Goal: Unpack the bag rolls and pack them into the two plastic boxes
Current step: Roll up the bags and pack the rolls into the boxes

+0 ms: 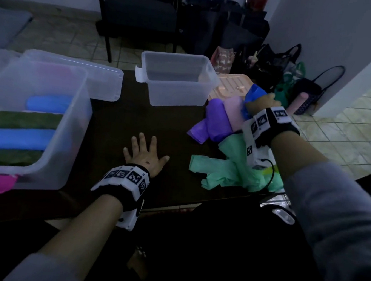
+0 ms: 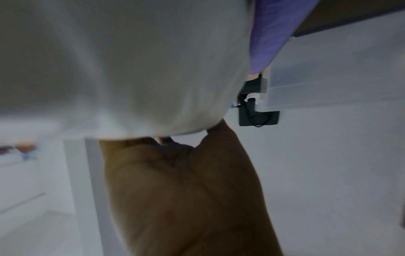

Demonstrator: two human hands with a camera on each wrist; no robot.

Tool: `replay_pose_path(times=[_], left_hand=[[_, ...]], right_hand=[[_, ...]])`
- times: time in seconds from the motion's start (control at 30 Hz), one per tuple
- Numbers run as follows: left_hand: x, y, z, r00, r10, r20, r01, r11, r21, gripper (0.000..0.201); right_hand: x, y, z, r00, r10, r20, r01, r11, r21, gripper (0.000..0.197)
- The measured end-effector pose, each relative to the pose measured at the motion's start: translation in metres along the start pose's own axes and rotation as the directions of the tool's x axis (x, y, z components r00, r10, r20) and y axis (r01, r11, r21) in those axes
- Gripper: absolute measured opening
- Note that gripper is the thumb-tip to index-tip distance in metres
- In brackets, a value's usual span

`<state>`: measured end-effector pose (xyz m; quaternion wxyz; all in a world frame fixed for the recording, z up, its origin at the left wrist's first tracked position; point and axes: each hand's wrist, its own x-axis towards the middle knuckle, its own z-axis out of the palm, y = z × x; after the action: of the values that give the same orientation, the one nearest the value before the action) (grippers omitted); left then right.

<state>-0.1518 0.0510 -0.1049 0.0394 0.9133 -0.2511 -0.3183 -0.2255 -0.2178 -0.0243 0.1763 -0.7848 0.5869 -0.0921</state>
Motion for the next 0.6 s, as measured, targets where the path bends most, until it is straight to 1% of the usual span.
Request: replay_pose_path(times=[0.03,0.07,0.1,0.13,0.2,0.23,0.27,0.3,0.33,0.37,0.4,0.43,0.47,0.5,0.53,0.57,0.6], left_hand=[[0.000,0.000,0.000,1.000,-0.002,0.006,0.002,1.000,0.008,0.074],[0.000,0.001,0.000,1.000,-0.005,0.011,0.004,1.000,0.015,0.074],[0.000,0.001,0.000,1.000,-0.008,0.016,0.007,1.000,0.020,0.074],[0.000,0.002,0.000,1.000,-0.010,0.023,0.009,1.000,0.023,0.074],[0.000,0.002,-0.001,0.999,-0.013,0.036,0.012,1.000,0.025,0.074],[0.000,0.002,-0.001,0.999,-0.012,0.040,0.011,1.000,0.025,0.074],[0.000,0.002,-0.002,0.999,-0.012,0.044,0.011,1.000,0.025,0.074],[-0.001,0.002,-0.002,0.999,-0.013,0.049,0.012,1.000,0.023,0.074],[-0.001,0.003,-0.002,0.998,-0.016,0.055,0.015,1.000,0.021,0.074],[-0.001,0.003,-0.003,0.998,-0.020,0.060,0.019,1.000,0.018,0.075],[-0.001,0.004,-0.004,0.998,-0.023,0.063,0.022,1.000,0.016,0.075],[-0.002,0.003,-0.004,0.998,-0.022,0.065,0.022,1.000,0.014,0.075],[-0.002,0.003,-0.004,0.998,-0.020,0.067,0.019,1.000,0.012,0.075],[-0.002,0.003,-0.004,0.997,-0.019,0.068,0.019,1.000,0.010,0.075],[-0.002,0.003,-0.004,0.998,-0.021,0.067,0.020,1.000,0.010,0.075],[-0.002,0.003,-0.004,0.998,-0.023,0.065,0.023,1.000,0.009,0.075],[-0.003,0.003,-0.004,0.998,-0.024,0.062,0.023,1.000,0.009,0.074]], right_hand=[[0.004,0.000,0.000,0.997,-0.033,0.074,0.035,0.999,-0.023,0.065],[0.007,0.000,-0.001,0.984,-0.105,0.145,0.114,0.992,-0.055,0.059],[0.007,-0.002,-0.002,0.972,-0.137,0.193,0.148,0.988,-0.047,0.056],[0.006,-0.001,-0.003,0.965,-0.136,0.223,0.153,0.986,-0.060,0.056],[-0.001,0.001,-0.008,0.965,-0.143,0.218,0.192,0.955,-0.225,0.059],[-0.007,0.003,-0.009,0.960,-0.169,0.223,0.237,0.914,-0.330,0.063],[-0.008,0.007,-0.007,0.959,-0.195,0.207,0.261,0.893,-0.367,0.064],[-0.012,0.008,-0.008,0.946,-0.226,0.232,0.305,0.863,-0.404,0.064],[-0.018,0.007,-0.008,0.940,-0.256,0.225,0.328,0.858,-0.396,0.062],[-0.010,0.006,-0.002,0.945,-0.267,0.190,0.321,0.874,-0.364,0.059],[-0.004,0.008,0.002,0.974,-0.187,0.128,0.215,0.943,-0.253,0.059],[0.003,0.007,0.007,0.990,-0.099,0.096,0.114,0.980,-0.162,0.058],[0.007,0.004,0.011,0.999,-0.019,0.043,0.022,0.996,-0.081,0.058],[0.010,0.000,0.011,1.000,0.019,-0.005,-0.019,0.999,-0.048,0.058],[0.009,-0.004,0.010,0.999,0.034,-0.036,-0.034,0.999,0.005,0.058],[0.008,-0.007,0.009,0.998,0.024,-0.060,-0.022,0.999,0.034,0.059],[0.005,-0.011,0.007,0.998,0.000,-0.070,0.002,0.999,0.032,0.059]])
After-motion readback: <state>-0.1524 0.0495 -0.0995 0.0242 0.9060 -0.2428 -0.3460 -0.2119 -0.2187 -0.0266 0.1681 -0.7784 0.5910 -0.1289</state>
